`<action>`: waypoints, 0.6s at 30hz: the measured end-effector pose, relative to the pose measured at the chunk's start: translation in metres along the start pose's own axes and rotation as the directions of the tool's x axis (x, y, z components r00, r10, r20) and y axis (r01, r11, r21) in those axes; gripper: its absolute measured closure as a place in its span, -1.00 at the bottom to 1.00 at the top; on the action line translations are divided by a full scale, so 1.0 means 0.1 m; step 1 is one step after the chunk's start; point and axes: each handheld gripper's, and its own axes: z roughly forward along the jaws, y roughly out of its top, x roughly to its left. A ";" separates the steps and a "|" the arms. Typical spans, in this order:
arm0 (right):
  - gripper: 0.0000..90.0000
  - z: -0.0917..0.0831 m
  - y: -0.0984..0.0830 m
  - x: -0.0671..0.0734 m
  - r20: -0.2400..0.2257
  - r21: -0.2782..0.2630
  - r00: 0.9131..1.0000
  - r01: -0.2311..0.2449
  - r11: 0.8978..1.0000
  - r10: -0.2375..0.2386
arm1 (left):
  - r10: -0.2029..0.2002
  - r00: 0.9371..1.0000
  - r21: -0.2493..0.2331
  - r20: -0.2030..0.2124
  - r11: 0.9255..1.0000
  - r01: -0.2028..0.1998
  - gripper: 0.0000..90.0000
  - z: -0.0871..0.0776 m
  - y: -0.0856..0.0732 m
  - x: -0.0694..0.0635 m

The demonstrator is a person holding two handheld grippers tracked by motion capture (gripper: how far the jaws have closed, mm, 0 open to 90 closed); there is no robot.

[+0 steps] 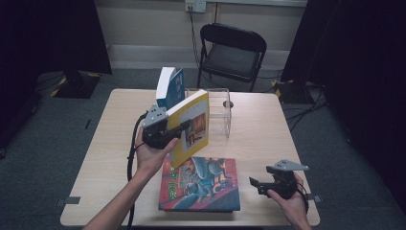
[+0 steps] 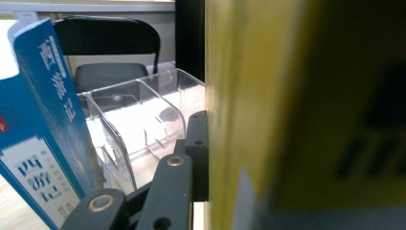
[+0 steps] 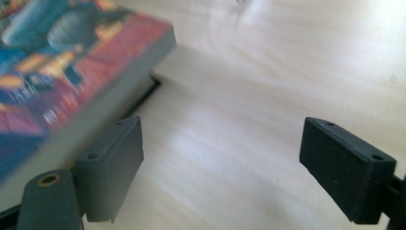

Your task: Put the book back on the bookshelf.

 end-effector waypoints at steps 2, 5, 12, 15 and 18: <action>-0.66 0.02 -0.08 -0.05 0.018 0.019 1.000 -0.017 1.000 0.017 | -0.008 1.000 -0.003 -0.013 1.000 0.008 0.69 0.06 0.02 0.01; -0.66 0.08 -0.13 -0.12 0.053 0.044 0.998 -0.019 0.999 0.017 | -0.006 0.999 0.004 -0.050 1.000 0.006 0.69 0.13 0.05 0.03; -0.66 0.19 -0.14 -0.15 0.101 0.070 0.995 -0.006 0.998 -0.001 | -0.025 0.993 0.007 -0.114 1.000 0.026 0.69 0.29 0.08 0.10; -0.66 0.23 -0.16 -0.16 0.113 0.092 0.994 0.001 0.996 -0.011 | -0.036 0.989 0.004 -0.146 0.999 0.037 0.69 0.34 0.06 0.14; -0.66 0.24 -0.18 -0.19 0.117 0.102 0.993 -0.021 0.995 0.009 | -0.040 0.986 0.004 -0.164 0.999 0.041 0.69 0.37 0.03 0.18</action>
